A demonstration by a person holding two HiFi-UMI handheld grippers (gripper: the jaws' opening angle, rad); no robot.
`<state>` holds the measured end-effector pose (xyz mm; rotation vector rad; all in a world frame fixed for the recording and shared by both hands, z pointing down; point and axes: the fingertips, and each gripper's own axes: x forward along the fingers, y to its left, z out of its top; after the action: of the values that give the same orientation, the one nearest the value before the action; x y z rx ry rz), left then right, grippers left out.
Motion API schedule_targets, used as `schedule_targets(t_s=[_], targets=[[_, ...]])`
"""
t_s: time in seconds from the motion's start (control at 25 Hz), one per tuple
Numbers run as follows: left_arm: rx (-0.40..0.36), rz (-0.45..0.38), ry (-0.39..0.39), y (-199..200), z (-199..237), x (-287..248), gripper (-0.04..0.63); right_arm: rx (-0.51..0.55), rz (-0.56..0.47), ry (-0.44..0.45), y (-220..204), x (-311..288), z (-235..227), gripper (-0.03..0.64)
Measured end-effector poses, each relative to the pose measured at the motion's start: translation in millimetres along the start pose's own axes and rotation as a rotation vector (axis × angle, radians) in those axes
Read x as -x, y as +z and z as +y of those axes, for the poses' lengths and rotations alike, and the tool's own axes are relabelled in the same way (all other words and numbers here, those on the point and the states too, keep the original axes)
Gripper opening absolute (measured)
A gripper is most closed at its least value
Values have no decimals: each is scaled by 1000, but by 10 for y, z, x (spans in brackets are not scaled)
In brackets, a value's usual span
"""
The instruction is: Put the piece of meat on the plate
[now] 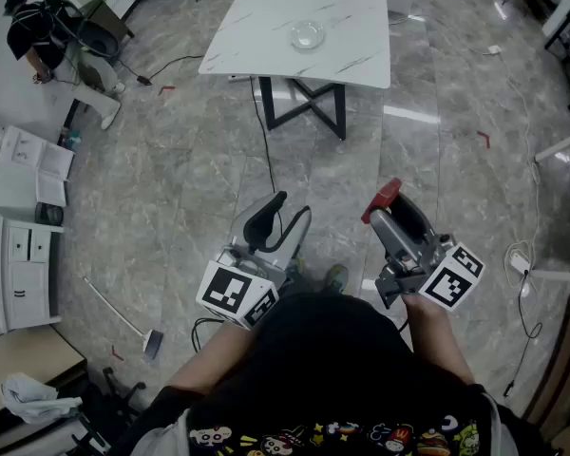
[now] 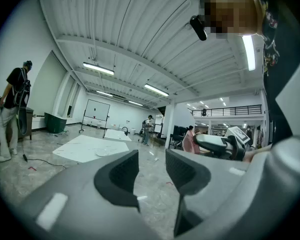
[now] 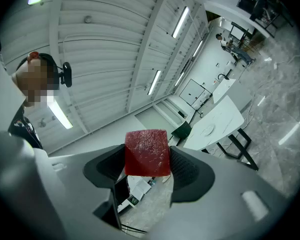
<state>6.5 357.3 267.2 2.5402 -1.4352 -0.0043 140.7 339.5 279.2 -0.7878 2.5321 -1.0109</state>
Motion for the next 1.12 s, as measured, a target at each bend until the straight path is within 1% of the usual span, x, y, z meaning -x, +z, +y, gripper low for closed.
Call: schedule_targets(t_s=[0.2, 0.52, 0.68, 0.84, 1.12], targets=[[-24, -20, -2, 91, 46, -38, 285, 26, 2, 10, 16, -89, 7, 305], [-20, 0, 30, 103, 159, -2, 285, -21, -34, 28, 100, -94, 29, 307], [-29, 3, 37, 143, 105, -83, 285, -8, -27, 35, 147, -20, 43, 307], [-42, 2, 60, 118, 5, -151, 285, -27, -24, 63, 176, 110, 5, 306], [-37, 26, 98, -6, 133, -164, 285, -50, -17, 32, 162, 145, -236, 305]])
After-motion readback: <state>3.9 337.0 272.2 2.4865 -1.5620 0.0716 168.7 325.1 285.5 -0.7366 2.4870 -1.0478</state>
